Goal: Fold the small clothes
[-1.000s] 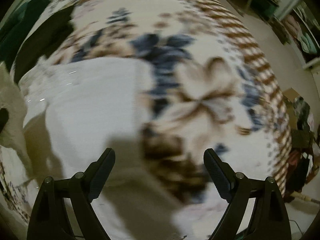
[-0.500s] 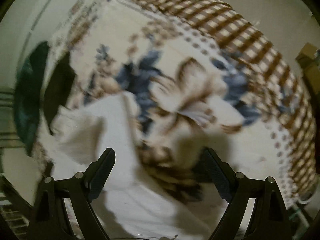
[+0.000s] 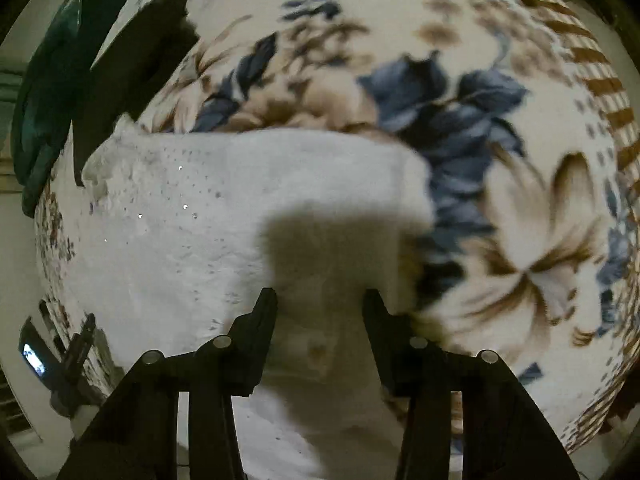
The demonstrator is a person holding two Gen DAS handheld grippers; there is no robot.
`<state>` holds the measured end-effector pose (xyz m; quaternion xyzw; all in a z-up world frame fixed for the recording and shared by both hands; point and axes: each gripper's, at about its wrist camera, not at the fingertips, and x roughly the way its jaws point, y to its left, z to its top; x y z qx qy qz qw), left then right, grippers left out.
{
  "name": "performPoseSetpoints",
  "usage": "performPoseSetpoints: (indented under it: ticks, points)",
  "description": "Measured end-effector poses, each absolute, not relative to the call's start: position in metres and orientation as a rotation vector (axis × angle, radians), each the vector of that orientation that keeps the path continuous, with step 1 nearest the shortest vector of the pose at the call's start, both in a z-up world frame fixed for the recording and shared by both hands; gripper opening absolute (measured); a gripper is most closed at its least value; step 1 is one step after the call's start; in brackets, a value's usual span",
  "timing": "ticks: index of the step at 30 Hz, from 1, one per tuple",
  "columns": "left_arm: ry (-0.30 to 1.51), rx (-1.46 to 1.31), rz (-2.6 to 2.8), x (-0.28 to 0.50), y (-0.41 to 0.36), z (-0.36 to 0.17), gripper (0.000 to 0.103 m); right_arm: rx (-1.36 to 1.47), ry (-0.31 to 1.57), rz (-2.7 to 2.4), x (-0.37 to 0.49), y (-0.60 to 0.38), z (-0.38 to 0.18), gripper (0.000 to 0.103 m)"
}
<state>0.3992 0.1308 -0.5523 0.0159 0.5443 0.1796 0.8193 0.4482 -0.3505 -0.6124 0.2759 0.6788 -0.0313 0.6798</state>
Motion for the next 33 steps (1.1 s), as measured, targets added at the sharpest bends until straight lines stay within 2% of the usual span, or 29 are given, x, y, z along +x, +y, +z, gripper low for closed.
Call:
performPoseSetpoints:
  ticks: [2,4,8,9,10,15,23,24,26,28,30,33]
  points:
    - [1.155,0.041,0.366,0.400,0.130,-0.552,0.091,0.720,1.506,-0.124,0.444,-0.375,-0.615,0.049]
    - [1.151,0.040,0.349,0.400,0.129,-0.553,0.091,0.808,1.495,-0.153,0.447,-0.394,-0.625,0.054]
    - [1.153,0.016,0.330,0.404,0.136,-0.552,0.091,0.990,1.524,-0.067,0.471,-0.398,-0.668,0.061]
    - [1.152,0.014,0.325,0.404,0.137,-0.551,0.091,0.952,1.520,-0.056,0.478,-0.393,-0.668,0.048]
    - [1.148,0.014,0.320,0.405,0.138,-0.550,0.091,0.902,1.515,-0.053,0.485,-0.388,-0.665,0.009]
    - [1.143,0.008,0.286,0.409,0.142,-0.552,0.091,0.768,1.390,-0.143,0.512,-0.392,-0.630,0.009]
    - [1.143,-0.030,0.270,0.412,0.148,-0.553,0.091,0.673,1.429,-0.205,0.519,-0.398,-0.644,0.009]
    - [1.136,-0.037,0.268,0.411,0.150,-0.548,0.091,0.689,1.447,-0.188,0.516,-0.400,-0.647,0.010]
    - [1.116,-0.055,0.267,0.404,0.151,-0.535,0.091,0.732,1.479,-0.170,0.507,-0.403,-0.645,0.019]
    - [1.089,-0.066,0.264,0.392,0.149,-0.518,0.091,0.729,1.484,-0.177,0.494,-0.404,-0.633,0.042]
    - [1.064,-0.066,0.260,0.377,0.143,-0.501,0.091,0.715,1.486,-0.160,0.473,-0.413,-0.611,0.052]
    - [1.041,-0.065,0.261,0.348,0.125,-0.479,0.091,0.730,1.508,-0.114,0.445,-0.431,-0.590,0.056]
